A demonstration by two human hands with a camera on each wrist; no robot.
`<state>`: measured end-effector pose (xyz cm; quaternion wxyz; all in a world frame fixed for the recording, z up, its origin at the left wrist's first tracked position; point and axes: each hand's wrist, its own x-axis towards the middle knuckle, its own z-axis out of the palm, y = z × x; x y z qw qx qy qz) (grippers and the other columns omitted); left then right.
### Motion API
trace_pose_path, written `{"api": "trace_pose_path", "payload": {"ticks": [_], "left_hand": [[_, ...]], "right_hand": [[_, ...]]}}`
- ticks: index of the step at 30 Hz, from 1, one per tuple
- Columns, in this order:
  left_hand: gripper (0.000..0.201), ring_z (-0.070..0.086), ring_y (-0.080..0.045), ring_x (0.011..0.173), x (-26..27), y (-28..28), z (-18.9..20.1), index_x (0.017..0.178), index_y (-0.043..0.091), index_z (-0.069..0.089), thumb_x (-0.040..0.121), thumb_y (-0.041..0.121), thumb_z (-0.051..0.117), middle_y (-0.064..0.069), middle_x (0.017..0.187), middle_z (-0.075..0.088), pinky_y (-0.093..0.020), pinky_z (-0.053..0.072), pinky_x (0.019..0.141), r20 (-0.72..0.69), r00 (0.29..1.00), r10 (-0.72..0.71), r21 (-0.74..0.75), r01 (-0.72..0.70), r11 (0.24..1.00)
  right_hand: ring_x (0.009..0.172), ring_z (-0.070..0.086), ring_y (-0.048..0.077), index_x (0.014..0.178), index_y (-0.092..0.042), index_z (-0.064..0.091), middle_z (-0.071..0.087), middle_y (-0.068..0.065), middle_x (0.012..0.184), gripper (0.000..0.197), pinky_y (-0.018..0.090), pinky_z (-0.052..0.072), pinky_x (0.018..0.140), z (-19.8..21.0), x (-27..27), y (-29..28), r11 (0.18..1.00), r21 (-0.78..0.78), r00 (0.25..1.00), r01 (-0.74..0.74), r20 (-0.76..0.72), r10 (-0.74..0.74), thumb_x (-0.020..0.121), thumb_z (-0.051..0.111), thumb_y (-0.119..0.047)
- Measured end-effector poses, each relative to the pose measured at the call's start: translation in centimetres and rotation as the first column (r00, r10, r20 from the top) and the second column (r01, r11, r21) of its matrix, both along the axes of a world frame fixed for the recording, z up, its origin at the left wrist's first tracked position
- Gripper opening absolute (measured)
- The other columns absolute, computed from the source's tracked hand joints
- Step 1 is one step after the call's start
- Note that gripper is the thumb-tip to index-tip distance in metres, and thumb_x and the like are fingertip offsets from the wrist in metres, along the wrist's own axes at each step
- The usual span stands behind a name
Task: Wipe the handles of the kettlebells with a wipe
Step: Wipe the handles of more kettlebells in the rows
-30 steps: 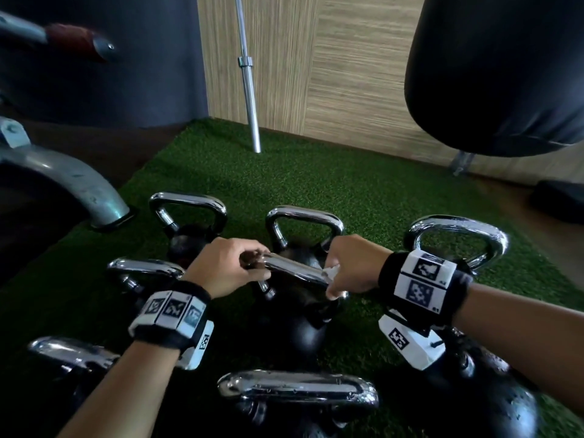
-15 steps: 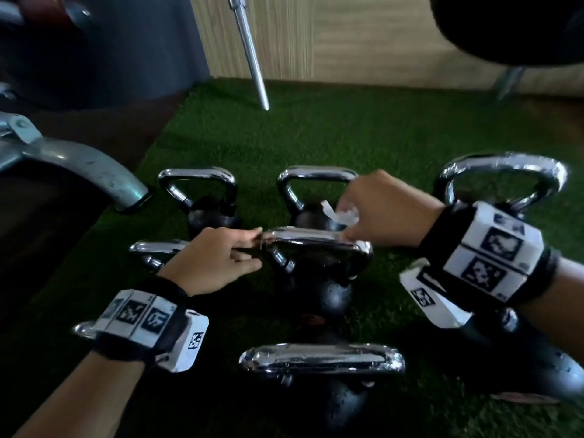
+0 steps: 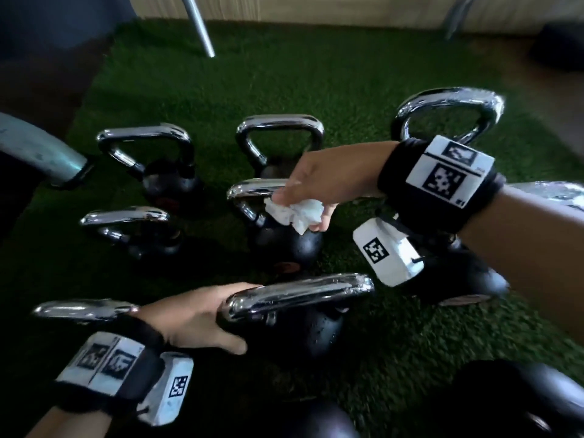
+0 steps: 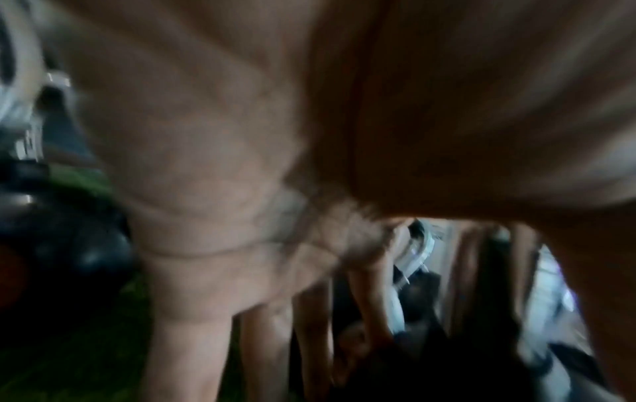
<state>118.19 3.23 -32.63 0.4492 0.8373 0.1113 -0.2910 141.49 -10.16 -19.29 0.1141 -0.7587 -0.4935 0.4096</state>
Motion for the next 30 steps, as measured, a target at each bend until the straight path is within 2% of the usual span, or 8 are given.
{"api": "trace_pose_path", "payload": {"ticks": [3,5,8,12,19,24,26,30], "left_hand": [[0.081,0.043,0.017,0.131,-0.4,-2.3,-1.8,0.141,0.054,0.045,0.072,0.055,0.087,0.037,0.138,0.052,-0.025,0.034,0.119,0.111,0.991,0.076,-0.039,-0.072,0.997],[0.046,0.048,0.027,0.11,-0.1,-4.0,-2.5,0.115,0.065,0.055,0.075,0.065,0.079,0.045,0.113,0.058,-0.012,0.036,0.111,0.148,0.966,0.21,-0.024,-0.209,0.978],[0.042,0.063,0.008,0.106,-0.1,-5.3,-4.3,0.102,0.064,0.066,0.067,0.088,0.064,0.031,0.099,0.07,-0.019,0.046,0.104,0.204,0.89,0.407,-0.05,-0.405,0.913],[0.048,0.068,-0.003,0.106,0.2,-4.0,-5.6,0.103,0.06,0.068,0.064,0.089,0.064,0.022,0.103,0.075,-0.036,0.05,0.105,0.24,0.888,0.392,-0.091,-0.382,0.92],[0.101,0.045,-0.005,0.14,2.4,-1.7,-7.4,0.143,0.043,0.052,0.058,0.098,0.059,0.019,0.149,0.052,-0.039,0.032,0.122,0.265,0.942,0.206,-0.019,-0.208,0.978],[0.095,0.049,-0.009,0.138,1.9,-2.3,-8.0,0.14,0.049,0.053,0.058,0.095,0.063,0.018,0.145,0.057,-0.041,0.034,0.121,0.244,0.933,0.263,-0.053,-0.258,0.965],[0.083,0.053,-0.009,0.133,1.6,-2.6,-6.6,0.133,0.054,0.057,0.059,0.092,0.065,0.02,0.139,0.061,-0.042,0.036,0.119,0.245,0.927,0.284,-0.062,-0.277,0.959],[0.043,0.06,-0.009,0.116,0.7,-3.7,-5.9,0.1,0.043,0.071,0.07,0.074,0.076,0.016,0.12,0.067,-0.035,0.041,0.113,0.186,0.899,0.398,-0.092,-0.387,0.917]], "right_hand": [[0.07,0.069,0.021,0.102,0.018,0.066,0.07,0.028,0.093,0.05,0.033,0.061,0.069,1.2,-2.4,-0.9,0.982,0.018,0.977,0.186,-0.11,-0.183,0.107,0.051,-0.03],[0.083,0.069,0.025,0.103,0.005,0.066,0.068,0.024,0.1,0.028,0.045,0.063,0.085,2.3,-4.1,-1.5,0.964,0.071,0.966,0.257,-0.043,-0.254,0.104,0.057,-0.021],[0.083,0.068,0.024,0.098,0.003,0.068,0.07,0.02,0.101,0.02,0.043,0.063,0.086,3.6,-5.9,-2.5,0.945,0.147,0.955,0.293,-0.002,-0.296,0.101,0.061,-0.016],[0.072,0.071,0.011,0.102,-0.004,0.078,0.077,0.01,0.102,0.021,0.021,0.06,0.067,4.2,-7.9,-4.9,0.93,0.175,0.94,0.323,0.057,-0.338,0.1,0.066,-0.021],[0.066,0.07,0.009,0.093,-0.013,0.082,0.075,-0.008,0.072,0.009,0.026,0.061,0.064,3.6,-9.9,-10.1,0.842,0.235,0.861,0.486,0.035,-0.507,0.088,0.079,-0.019],[0.076,0.069,0.0,0.089,-0.03,0.083,0.079,-0.011,0.082,0.008,0.026,0.058,0.068,-0.1,-10.6,-12.0,0.677,0.452,0.742,0.582,0.048,-0.669,0.082,0.085,-0.031],[0.084,0.07,0.005,0.089,-0.035,0.082,0.079,-0.011,0.087,0.01,0.034,0.059,0.085,-1.3,-10.5,-11.9,0.666,0.478,0.738,0.572,0.054,-0.672,0.08,0.086,-0.035],[0.086,0.068,0.008,0.075,-0.048,0.077,0.076,-0.01,0.09,0.02,0.032,0.055,0.085,-1.4,-10.6,-11.7,0.719,0.529,0.798,0.452,0.12,-0.59,0.079,0.087,-0.031]]}}
